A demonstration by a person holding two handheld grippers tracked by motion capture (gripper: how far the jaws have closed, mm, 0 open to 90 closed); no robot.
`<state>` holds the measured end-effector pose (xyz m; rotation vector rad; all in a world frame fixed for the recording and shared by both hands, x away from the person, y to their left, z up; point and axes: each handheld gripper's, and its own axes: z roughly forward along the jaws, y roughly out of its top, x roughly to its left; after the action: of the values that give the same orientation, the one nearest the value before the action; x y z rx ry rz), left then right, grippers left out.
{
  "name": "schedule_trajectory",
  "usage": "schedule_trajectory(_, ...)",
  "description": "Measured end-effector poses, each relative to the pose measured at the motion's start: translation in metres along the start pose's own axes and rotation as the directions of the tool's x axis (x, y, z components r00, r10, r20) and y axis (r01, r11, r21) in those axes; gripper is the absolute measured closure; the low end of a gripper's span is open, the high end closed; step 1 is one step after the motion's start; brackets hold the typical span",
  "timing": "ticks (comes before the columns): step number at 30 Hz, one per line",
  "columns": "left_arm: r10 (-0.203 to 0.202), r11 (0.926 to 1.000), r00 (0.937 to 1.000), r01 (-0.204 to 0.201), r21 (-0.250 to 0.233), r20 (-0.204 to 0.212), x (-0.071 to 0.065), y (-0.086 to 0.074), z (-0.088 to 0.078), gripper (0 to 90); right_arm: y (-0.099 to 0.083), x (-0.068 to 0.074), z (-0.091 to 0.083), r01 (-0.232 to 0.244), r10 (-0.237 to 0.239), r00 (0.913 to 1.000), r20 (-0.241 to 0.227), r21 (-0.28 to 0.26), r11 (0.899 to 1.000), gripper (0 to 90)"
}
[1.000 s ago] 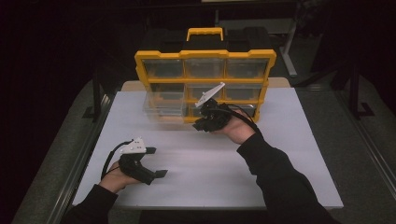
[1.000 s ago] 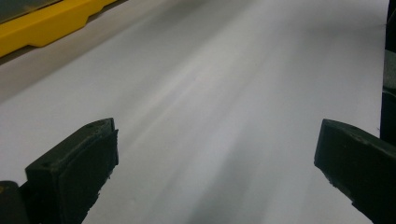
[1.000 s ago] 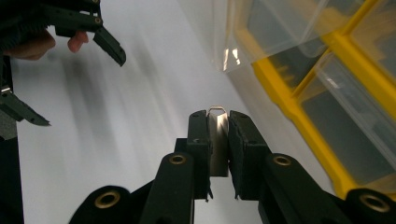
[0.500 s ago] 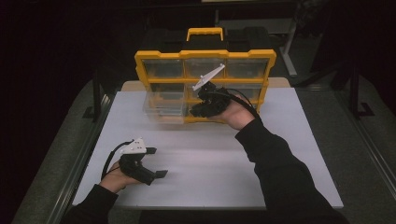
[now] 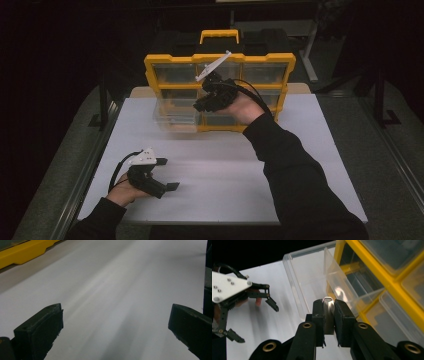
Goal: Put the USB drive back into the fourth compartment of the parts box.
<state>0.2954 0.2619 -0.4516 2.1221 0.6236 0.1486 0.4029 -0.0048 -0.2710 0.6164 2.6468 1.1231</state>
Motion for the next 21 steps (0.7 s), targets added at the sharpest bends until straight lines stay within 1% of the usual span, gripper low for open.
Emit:
schedule_trajectory(8,-0.009,1.0000,1.0000,0.009,-0.004,-0.002,0.001,0.000,0.000,0.0,0.014,-0.001,0.006,0.001,-0.001,1.0000,-0.008,-0.009,1.000,78.4)
schedule_trajectory(9,-0.008,1.0000,1.0000,0.008,-0.003,-0.002,0.001,0.000,0.000,0.0,0.019,-0.001,0.010,0.004,-0.004,0.9999,-0.013,-0.014,1.000,78.4)
schedule_trajectory(11,-0.008,1.0000,1.0000,0.008,-0.003,-0.001,0.001,0.000,0.000,0.0,0.023,-0.002,0.013,0.004,-0.004,0.9998,-0.017,-0.014,1.000,78.4)
schedule_trajectory(18,-0.010,0.9999,0.9999,0.010,-0.006,-0.001,0.001,0.000,0.000,0.0,0.029,-0.003,0.020,0.003,-0.003,0.9997,-0.023,-0.013,1.000,78.4)
schedule_trajectory(19,-0.010,0.9999,1.0000,0.010,-0.004,-0.002,0.001,0.000,0.000,0.0,0.032,-0.003,0.031,0.005,-0.005,0.9997,-0.026,0.008,1.000,78.4)
schedule_trajectory(21,-0.010,0.9999,1.0000,0.010,-0.003,-0.002,0.001,0.000,0.000,0.0,0.032,-0.003,0.034,0.004,-0.004,0.9997,-0.026,0.011,1.000,78.4)
